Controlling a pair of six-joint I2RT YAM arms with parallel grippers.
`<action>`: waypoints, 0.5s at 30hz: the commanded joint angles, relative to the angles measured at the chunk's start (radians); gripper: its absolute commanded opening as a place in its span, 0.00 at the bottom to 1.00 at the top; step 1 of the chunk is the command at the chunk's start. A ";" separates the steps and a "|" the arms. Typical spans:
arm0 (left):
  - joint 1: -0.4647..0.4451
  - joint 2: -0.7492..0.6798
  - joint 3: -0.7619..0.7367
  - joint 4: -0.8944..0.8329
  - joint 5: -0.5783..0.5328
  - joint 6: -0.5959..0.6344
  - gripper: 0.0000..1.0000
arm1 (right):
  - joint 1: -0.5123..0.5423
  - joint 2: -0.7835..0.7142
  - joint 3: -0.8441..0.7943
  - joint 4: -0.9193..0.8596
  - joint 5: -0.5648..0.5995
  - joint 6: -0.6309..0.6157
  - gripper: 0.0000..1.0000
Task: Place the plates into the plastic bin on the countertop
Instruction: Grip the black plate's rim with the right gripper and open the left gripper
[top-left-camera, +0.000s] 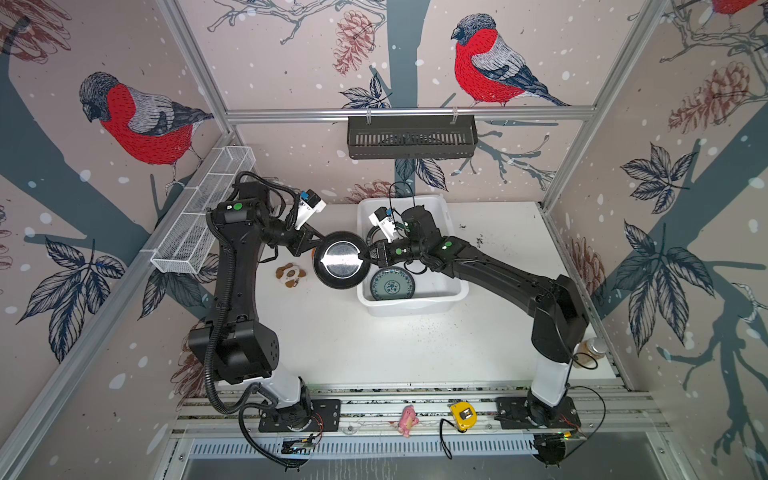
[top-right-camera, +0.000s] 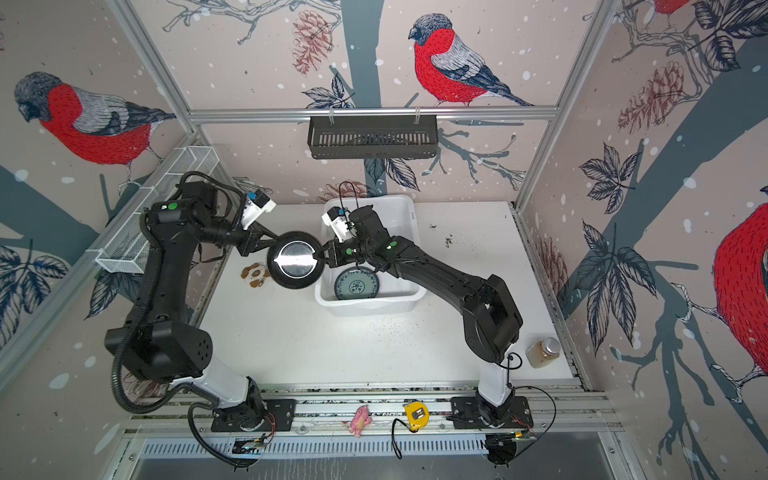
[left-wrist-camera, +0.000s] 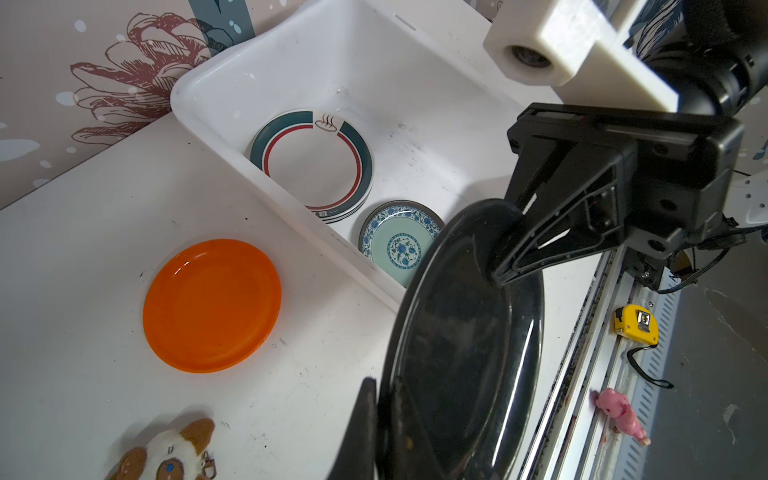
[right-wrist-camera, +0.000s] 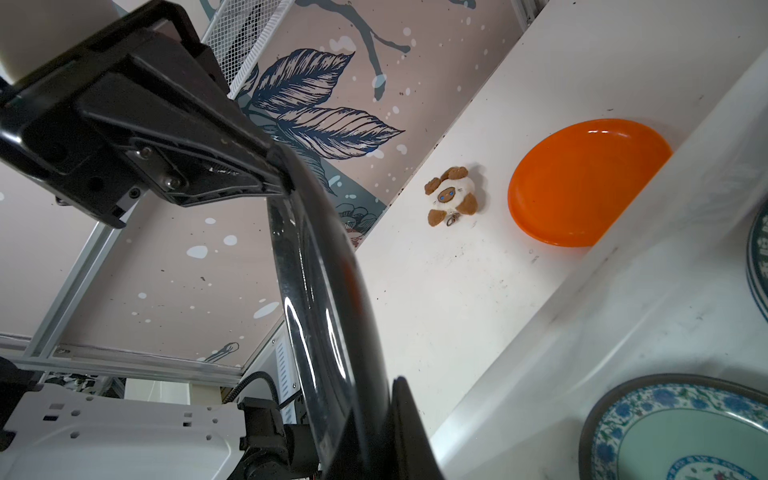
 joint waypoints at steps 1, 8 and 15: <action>-0.003 -0.017 -0.006 -0.021 0.046 -0.002 0.30 | -0.009 -0.014 -0.012 0.057 0.007 0.027 0.04; -0.004 -0.065 -0.046 0.074 0.003 -0.062 0.65 | -0.050 -0.049 -0.049 0.050 0.003 0.021 0.04; -0.004 -0.080 -0.068 0.088 -0.006 -0.074 0.66 | -0.156 -0.128 -0.109 -0.015 0.002 -0.013 0.04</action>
